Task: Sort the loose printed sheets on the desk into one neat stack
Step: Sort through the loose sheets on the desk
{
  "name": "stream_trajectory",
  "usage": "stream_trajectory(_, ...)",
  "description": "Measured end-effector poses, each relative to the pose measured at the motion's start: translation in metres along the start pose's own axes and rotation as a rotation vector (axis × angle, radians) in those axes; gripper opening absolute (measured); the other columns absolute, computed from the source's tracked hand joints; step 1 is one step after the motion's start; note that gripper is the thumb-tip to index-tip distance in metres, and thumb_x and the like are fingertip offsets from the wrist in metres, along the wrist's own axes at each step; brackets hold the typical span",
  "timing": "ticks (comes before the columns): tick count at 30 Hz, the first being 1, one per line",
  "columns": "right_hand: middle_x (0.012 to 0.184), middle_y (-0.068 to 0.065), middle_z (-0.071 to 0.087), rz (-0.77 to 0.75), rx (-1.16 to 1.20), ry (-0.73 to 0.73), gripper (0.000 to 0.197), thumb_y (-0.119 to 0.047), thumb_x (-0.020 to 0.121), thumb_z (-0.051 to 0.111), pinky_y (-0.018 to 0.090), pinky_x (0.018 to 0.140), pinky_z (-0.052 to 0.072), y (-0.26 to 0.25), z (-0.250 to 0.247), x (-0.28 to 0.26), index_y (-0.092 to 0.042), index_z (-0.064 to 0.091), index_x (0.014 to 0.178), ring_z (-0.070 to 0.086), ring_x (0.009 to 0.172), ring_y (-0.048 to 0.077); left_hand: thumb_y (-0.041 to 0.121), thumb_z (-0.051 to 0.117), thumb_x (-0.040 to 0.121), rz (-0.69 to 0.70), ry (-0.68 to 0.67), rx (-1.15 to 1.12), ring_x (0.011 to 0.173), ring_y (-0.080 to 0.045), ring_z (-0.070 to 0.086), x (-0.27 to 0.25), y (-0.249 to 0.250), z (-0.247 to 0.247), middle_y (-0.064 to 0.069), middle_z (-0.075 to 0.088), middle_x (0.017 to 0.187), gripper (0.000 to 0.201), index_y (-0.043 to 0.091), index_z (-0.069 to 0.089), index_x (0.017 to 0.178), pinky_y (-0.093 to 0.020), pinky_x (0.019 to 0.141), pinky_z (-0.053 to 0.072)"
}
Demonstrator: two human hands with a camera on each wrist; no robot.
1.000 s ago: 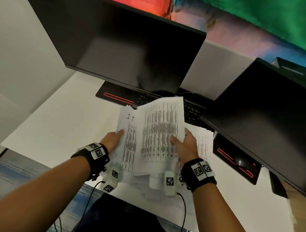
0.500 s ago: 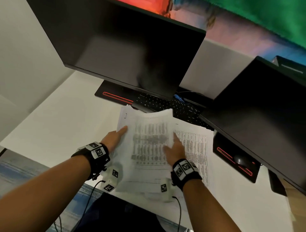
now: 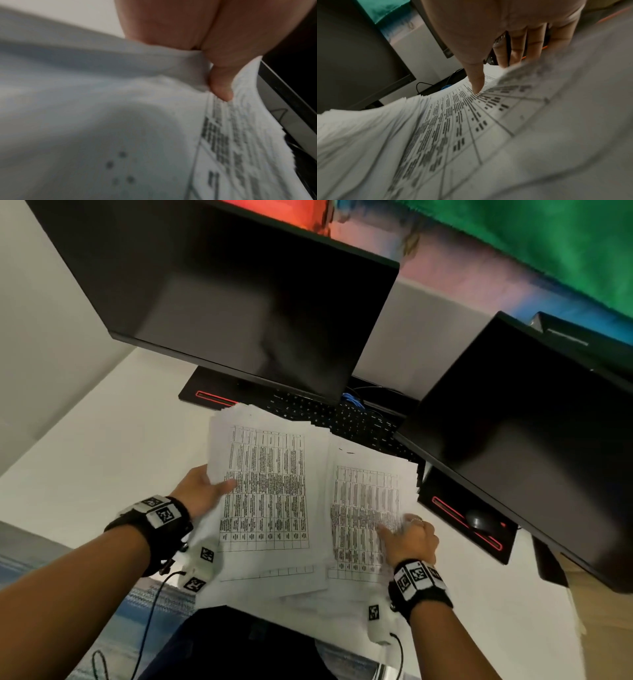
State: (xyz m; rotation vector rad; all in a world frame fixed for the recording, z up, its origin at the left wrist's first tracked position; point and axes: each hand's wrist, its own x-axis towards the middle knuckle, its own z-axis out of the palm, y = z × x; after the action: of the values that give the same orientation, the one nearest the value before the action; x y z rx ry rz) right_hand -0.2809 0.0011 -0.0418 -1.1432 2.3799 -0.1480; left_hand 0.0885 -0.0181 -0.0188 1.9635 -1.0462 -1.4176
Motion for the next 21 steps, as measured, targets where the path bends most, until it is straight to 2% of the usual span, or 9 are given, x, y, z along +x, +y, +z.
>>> stream_trajectory(2,0.148,0.010,0.039,-0.003,-0.011,-0.059,0.092,-0.052,0.076,0.078,0.049,0.109,0.039,-0.007,0.001,-0.002,-0.012,0.036,0.148,0.037,0.136,0.032,0.053,0.068,0.079,0.020,-0.017,-0.025,0.128,-0.030,0.052,-0.004,0.000,-0.011,-0.006,0.060,0.137,0.075,0.016,0.049,0.141,-0.057,0.111,0.035)
stream_trajectory(4,0.150,0.012,0.036,0.001,-0.081,-0.086,0.109,-0.056,0.069,0.082,0.050,0.109,0.039,-0.014,0.005,-0.003,-0.011,0.027,0.152,0.035,0.137,0.033,0.058,0.068,0.073,0.013,-0.019,-0.074,0.130,-0.030,0.050,-0.002,-0.003,-0.022,-0.005,0.058,0.139,0.083,0.016,0.048,0.142,-0.055,0.111,0.034)
stream_trajectory(7,0.149,0.013,0.035,0.044,-0.118,-0.108,0.121,-0.057,0.063,0.086,0.052,0.108,0.041,-0.022,0.008,0.000,-0.011,0.021,0.154,0.035,0.137,0.033,0.061,0.072,0.073,0.001,-0.018,-0.137,0.101,-0.018,0.060,-0.001,-0.004,-0.031,-0.005,0.062,0.128,0.059,0.023,0.059,0.117,-0.037,0.090,0.047)
stream_trajectory(8,0.148,0.013,0.036,0.064,-0.112,-0.123,0.121,-0.056,0.061,0.087,0.052,0.107,0.042,-0.024,0.008,0.001,-0.010,0.023,0.153,0.036,0.137,0.034,0.059,0.072,0.074,0.005,-0.028,-0.156,0.104,-0.018,0.061,-0.002,-0.003,-0.033,-0.007,0.062,0.131,0.049,0.026,0.058,0.107,-0.038,0.092,0.047)
stream_trajectory(10,0.142,0.015,0.046,0.111,-0.053,-0.142,0.115,-0.049,0.058,0.091,0.050,0.101,0.049,-0.025,0.008,0.006,-0.007,0.031,0.146,0.046,0.130,0.035,0.053,0.070,0.075,0.014,-0.038,-0.200,0.126,-0.022,0.055,-0.005,-0.001,-0.033,-0.005,0.054,0.142,0.036,0.024,0.056,0.092,-0.043,0.109,0.036)
stream_trajectory(12,0.130,0.019,0.058,0.157,0.075,-0.143,0.106,-0.037,0.057,0.095,0.047,0.089,0.057,-0.028,0.004,0.008,-0.004,0.037,0.139,0.060,0.116,0.037,0.051,0.069,0.075,0.028,-0.025,-0.211,0.135,-0.024,0.047,-0.008,0.000,-0.032,-0.003,0.050,0.146,0.051,0.015,0.062,0.111,-0.046,0.113,0.028)
stream_trajectory(15,0.126,0.021,0.061,0.197,0.138,-0.141,0.093,-0.027,0.063,0.094,0.041,0.081,0.057,-0.032,0.000,0.006,-0.003,0.040,0.135,0.065,0.109,0.038,0.046,0.070,0.074,0.014,-0.006,-0.242,0.144,-0.029,0.035,-0.010,-0.002,-0.028,-0.007,0.047,0.149,0.075,0.009,0.051,0.136,-0.051,0.117,0.021)
stream_trajectory(19,0.123,0.018,0.064,0.194,0.152,-0.118,0.071,-0.025,0.070,0.089,0.035,0.080,0.055,-0.031,0.001,0.003,-0.002,0.052,0.126,0.065,0.107,0.034,0.046,0.069,0.078,-0.030,-0.004,-0.187,0.140,-0.034,0.040,-0.011,-0.007,-0.021,-0.010,0.050,0.147,0.081,0.009,0.043,0.145,-0.052,0.114,0.026)
stream_trajectory(21,0.129,0.015,0.061,0.182,0.174,-0.120,0.080,-0.030,0.072,0.088,0.033,0.082,0.054,-0.034,-0.002,-0.004,-0.004,0.047,0.135,0.063,0.113,0.034,0.041,0.066,0.086,-0.044,0.019,-0.129,0.138,-0.035,0.042,-0.012,-0.009,-0.017,-0.010,0.051,0.145,0.071,0.009,0.043,0.145,-0.052,0.114,0.028)
